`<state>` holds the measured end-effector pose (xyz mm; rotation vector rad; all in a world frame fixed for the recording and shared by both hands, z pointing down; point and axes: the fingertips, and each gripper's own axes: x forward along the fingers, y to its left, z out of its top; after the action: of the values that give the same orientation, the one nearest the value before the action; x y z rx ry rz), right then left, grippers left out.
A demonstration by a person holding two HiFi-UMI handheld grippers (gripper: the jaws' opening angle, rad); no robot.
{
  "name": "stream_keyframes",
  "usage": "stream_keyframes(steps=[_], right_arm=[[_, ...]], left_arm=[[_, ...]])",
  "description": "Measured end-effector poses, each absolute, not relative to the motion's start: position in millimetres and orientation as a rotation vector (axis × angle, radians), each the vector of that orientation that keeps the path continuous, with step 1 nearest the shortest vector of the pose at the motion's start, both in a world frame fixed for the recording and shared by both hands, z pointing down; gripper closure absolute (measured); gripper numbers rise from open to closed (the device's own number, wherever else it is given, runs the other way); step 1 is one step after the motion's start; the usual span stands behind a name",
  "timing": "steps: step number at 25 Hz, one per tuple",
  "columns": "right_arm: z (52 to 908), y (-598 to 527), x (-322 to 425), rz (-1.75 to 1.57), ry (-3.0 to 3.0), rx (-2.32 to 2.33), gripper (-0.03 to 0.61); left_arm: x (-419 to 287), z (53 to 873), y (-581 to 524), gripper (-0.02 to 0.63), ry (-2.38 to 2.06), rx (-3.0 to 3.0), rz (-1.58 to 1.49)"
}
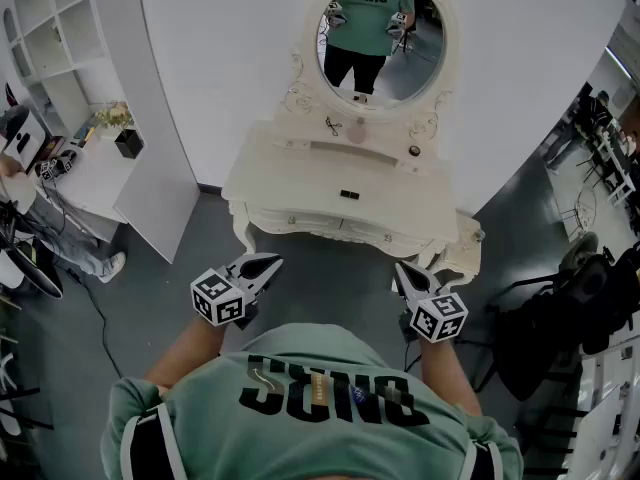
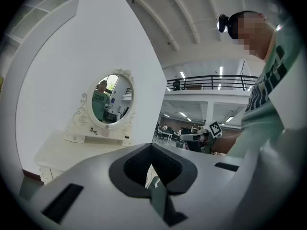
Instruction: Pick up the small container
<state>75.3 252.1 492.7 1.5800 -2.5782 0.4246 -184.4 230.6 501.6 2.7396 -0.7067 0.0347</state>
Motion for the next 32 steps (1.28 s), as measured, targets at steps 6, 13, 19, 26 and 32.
stream_keyframes(steps=[6, 13, 19, 26, 32], right_arm=[[490, 248, 77, 0.411, -2.583, 1.574, 0.571], [488, 244, 82, 0.435, -2.601, 1.571, 0.571], [482, 250, 94, 0.414, -2.628, 1.537, 0.570], [482, 259, 117, 0.392, -2.647, 1.447, 0.569], [484, 264, 138, 0.370, -2.661, 1.382, 0.569]], left_arm=[[-184, 499, 228, 0.611, -0.717, 2.744, 0.028], [-177, 496, 226, 0.611, -0.714, 2.752, 0.024], [-158, 491, 232, 0.611, -0.739, 2.754, 0.015], [-119, 493, 246, 0.611, -0.769, 2.737, -0.017], [-89, 500, 257, 0.611, -0.789, 2.714, -0.026]])
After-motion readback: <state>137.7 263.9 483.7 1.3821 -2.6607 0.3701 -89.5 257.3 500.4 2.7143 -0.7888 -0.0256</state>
